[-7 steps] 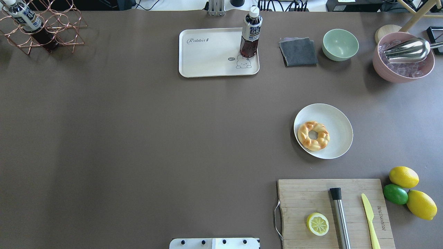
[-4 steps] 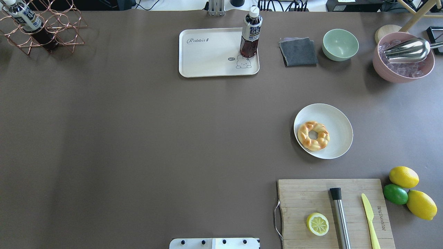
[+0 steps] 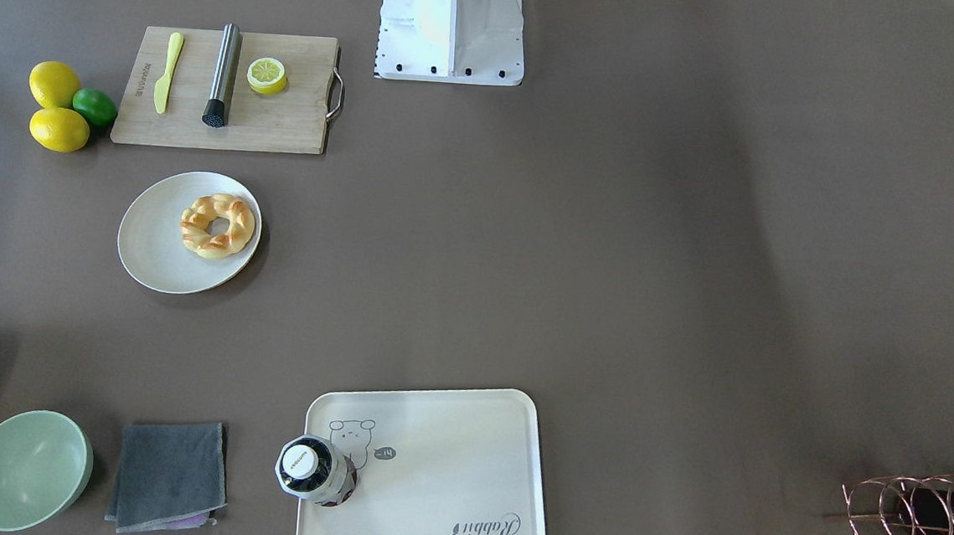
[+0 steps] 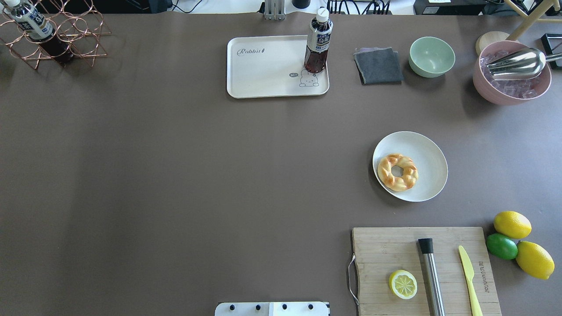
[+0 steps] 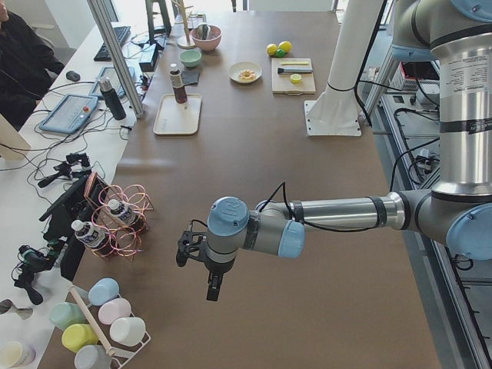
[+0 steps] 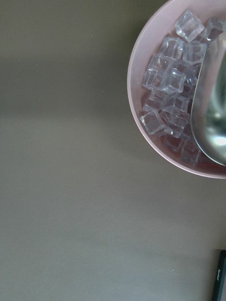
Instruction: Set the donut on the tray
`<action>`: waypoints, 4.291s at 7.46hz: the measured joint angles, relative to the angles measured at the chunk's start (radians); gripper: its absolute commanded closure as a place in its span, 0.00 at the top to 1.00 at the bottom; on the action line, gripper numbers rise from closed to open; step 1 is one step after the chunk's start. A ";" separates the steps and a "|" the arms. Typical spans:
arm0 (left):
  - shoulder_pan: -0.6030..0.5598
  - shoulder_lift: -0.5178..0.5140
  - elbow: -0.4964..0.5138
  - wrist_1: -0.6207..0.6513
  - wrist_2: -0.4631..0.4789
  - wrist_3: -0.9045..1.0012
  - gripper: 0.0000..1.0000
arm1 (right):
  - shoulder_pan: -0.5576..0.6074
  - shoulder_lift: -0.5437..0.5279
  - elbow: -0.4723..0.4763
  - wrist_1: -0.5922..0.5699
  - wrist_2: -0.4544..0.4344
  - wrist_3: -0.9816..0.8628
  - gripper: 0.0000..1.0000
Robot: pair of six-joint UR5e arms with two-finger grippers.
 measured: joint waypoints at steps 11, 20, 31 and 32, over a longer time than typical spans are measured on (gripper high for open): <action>-0.002 -0.010 -0.006 -0.007 -0.009 0.003 0.98 | -0.428 -0.031 0.124 0.577 0.036 0.689 1.00; -0.005 -0.011 -0.004 -0.007 -0.009 0.002 0.98 | -0.616 -0.049 0.022 0.826 -0.072 0.860 0.60; -0.007 -0.018 -0.012 -0.004 -0.010 0.002 0.98 | -0.578 -0.038 0.045 0.823 0.041 0.859 0.00; -0.007 -0.020 -0.012 -0.003 -0.010 0.003 0.98 | -0.520 -0.020 0.050 0.817 0.130 0.861 0.00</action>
